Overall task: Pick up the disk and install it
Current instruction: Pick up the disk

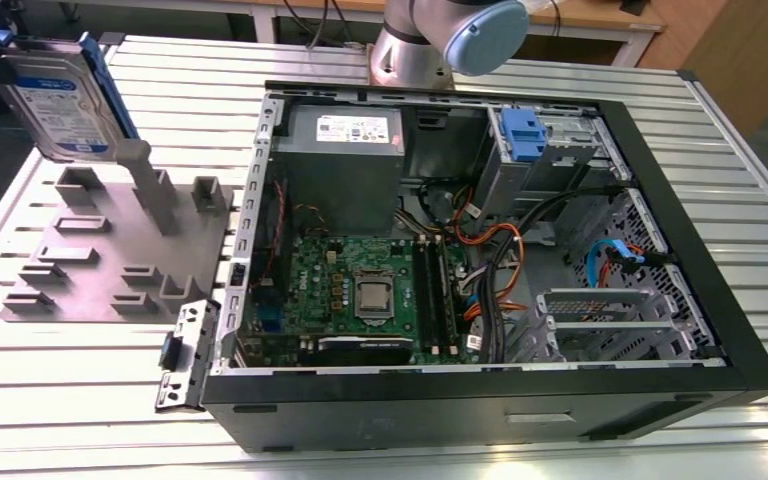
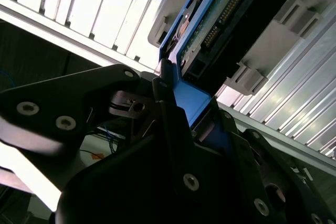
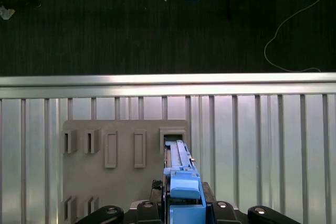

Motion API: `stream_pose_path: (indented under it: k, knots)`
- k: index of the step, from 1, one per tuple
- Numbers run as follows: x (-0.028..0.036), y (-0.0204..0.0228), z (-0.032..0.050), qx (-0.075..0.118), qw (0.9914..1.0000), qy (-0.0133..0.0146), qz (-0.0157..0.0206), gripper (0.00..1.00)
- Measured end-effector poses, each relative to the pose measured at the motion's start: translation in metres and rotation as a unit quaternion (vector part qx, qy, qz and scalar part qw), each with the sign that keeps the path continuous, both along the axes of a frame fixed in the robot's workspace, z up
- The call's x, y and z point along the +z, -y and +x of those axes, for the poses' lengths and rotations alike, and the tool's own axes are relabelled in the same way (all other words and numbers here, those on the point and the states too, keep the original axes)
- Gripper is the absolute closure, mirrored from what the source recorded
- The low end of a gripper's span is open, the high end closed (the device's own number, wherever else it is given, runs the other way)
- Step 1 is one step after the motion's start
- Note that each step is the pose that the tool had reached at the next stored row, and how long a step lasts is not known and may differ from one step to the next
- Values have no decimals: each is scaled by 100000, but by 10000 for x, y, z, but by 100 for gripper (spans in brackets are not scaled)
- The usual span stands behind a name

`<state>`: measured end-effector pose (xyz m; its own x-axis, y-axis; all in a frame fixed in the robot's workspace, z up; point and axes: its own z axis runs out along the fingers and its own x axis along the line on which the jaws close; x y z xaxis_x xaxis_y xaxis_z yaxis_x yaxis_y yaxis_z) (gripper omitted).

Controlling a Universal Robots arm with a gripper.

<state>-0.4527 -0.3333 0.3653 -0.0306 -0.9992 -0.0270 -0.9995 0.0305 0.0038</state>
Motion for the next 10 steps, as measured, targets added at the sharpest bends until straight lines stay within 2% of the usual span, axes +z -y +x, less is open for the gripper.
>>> stream_pose_path:
  k: [10]
  knots:
    - [29, 0, 0, 2, 100000, -3, -2, 63]
